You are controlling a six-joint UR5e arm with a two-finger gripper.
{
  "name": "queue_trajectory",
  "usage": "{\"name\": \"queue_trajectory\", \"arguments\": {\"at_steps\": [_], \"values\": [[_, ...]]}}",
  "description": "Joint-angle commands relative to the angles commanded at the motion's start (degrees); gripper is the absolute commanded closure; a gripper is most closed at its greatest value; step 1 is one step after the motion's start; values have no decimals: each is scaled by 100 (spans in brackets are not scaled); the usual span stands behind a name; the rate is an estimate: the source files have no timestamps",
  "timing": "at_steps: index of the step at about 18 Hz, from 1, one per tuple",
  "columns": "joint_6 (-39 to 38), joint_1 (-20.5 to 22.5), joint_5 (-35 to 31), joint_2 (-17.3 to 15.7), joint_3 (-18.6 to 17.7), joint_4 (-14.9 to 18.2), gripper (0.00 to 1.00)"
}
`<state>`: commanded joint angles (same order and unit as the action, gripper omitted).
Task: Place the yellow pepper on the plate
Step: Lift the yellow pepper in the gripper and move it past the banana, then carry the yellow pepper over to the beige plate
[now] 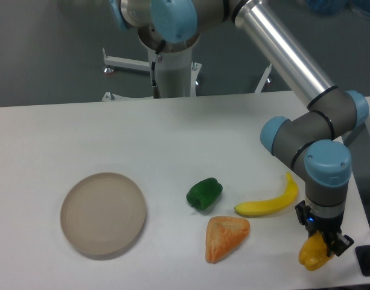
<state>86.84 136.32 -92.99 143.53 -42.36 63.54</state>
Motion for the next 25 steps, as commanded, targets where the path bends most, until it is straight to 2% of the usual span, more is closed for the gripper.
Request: {"name": "queue_trajectory", "arguments": {"at_steps": [6, 9, 14, 19, 22, 25], "values": [[-88, -35, 18, -88, -79, 17, 63], [-201, -149, -9, -324, -298, 79, 63], [-606, -324, -26, -1237, -1404, 237, 62], [-1448, -667, -61, -2178, -2398, 895, 62], [-2089, -992, -79, -2592, -2986, 1098, 62], [-2793, -1317, -79, -2803, -3216, 1116, 62]]}}
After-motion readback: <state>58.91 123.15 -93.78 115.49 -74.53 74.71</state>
